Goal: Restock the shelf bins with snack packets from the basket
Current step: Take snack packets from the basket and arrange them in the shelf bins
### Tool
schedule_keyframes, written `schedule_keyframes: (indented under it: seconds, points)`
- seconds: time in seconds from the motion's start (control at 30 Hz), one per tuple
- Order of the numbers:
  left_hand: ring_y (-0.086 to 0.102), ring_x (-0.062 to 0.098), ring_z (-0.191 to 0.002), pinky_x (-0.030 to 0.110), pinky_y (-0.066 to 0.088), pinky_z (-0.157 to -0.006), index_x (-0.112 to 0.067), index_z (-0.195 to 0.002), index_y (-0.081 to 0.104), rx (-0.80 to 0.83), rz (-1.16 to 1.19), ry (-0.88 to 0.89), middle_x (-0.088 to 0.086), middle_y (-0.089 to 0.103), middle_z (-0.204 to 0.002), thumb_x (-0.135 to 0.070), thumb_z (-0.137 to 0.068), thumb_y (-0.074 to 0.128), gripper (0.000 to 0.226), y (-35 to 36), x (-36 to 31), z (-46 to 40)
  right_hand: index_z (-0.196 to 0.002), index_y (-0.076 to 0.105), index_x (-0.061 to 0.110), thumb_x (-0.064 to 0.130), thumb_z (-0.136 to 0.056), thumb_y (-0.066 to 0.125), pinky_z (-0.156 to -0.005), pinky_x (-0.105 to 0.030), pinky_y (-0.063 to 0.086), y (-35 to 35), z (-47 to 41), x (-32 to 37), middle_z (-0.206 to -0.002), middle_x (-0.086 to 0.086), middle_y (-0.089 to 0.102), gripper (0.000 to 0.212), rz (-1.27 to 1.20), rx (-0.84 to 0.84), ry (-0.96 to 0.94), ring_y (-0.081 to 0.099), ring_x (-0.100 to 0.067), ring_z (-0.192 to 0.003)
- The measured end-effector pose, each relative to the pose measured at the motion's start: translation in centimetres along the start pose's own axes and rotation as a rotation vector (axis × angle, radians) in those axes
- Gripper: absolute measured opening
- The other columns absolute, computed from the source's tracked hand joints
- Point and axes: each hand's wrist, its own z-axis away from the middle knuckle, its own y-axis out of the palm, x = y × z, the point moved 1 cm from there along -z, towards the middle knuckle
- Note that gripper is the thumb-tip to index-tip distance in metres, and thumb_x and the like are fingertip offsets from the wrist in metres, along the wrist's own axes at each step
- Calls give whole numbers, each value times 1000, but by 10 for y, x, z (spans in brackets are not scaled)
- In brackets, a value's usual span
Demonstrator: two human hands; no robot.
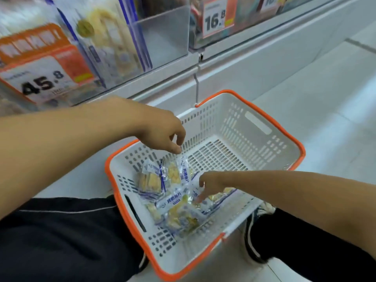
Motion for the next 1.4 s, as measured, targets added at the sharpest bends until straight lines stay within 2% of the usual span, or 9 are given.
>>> schedule_keyframes:
  seconds: [0.1, 0.23, 0.43, 0.53, 0.67, 0.8, 1.0, 1.17, 1.4]
  points:
    - [50, 10, -91, 27, 39, -83, -31, -131, 53, -6, 13, -8, -8, 61, -119, -56, -96, 46, 43, -5, -1, -1, -77, 63, 6, 45, -88, 71, -77, -33, 55, 30, -13, 12, -85, -10, 68, 41, -57, -47, 9, 61, -21, -76]
    - [50, 13, -97, 29, 42, -88, -29, -133, 52, -4, -11, -55, -5, 60, -124, -56, -96, 47, 46, -7, 4, -1, -64, 51, 11, 21, -92, 71, -56, -22, 49, 22, -8, 17, -67, -2, 53, 35, -89, -19, 13, 57, -19, -66]
    - [51, 20, -123, 35, 43, -102, -22, -149, 34, -131, 75, -117, -1, 50, -143, -61, -85, 62, 80, -9, 16, 2, -95, 61, -4, 8, -95, 64, -70, -45, 63, -114, 76, 14, -89, -12, 56, 13, -201, 7, -194, 61, -23, -79]
    - [57, 19, -117, 33, 48, -96, -23, -144, 41, -300, 308, -82, -2, 54, -138, -57, -73, 78, 87, -20, 23, 7, -100, 61, 1, 9, -98, 60, -74, -47, 62, -190, 144, 24, -95, -11, 61, 9, -241, -92, -343, 64, -25, -87]
    - [72, 13, -66, 27, 54, -48, -15, -94, 68, -696, 895, 24, 5, 73, -83, -18, -80, 81, 19, -38, 27, 19, -101, 65, 6, 9, -87, 69, -71, -41, 63, -256, 222, 43, -97, -17, 73, 15, -514, -413, -585, 72, -26, -84]
    - [71, 15, -64, 26, 53, -46, -16, -99, 71, -1120, 1274, -51, 6, 74, -81, -7, -84, 75, 17, -56, 30, 31, -91, 63, 9, 7, -77, 74, -73, -50, 60, -286, 243, 51, -79, -5, 69, 17, -525, -612, -695, 69, -22, -74]
    - [58, 12, -111, 30, 50, -88, -25, -129, 54, -1588, 597, -366, -8, 64, -123, -40, -83, 74, 52, -70, 58, 71, -79, 63, 16, 5, -86, 74, -67, -23, 58, -323, 261, 91, -78, 5, 70, 17, -69, -1214, -826, 68, -2, -72]
    - [32, 23, -142, 42, 24, -117, -15, -151, 30, -1140, 148, -753, 5, 37, -155, -67, -94, 29, 77, -70, 79, 92, -104, 66, 21, 22, -89, 65, -70, -41, 49, -350, 233, 123, -93, -10, 71, 15, 303, -1508, -605, 65, -38, -88]
    - [53, 22, -112, 34, 40, -83, -20, -124, 44, -929, 57, -803, 0, 55, -125, -44, -103, 17, 41, -67, 86, 89, -121, 63, 16, 15, -92, 63, -82, -37, 49, -411, 167, 187, -120, -12, 64, 29, 567, -1337, -225, 61, -35, -108]
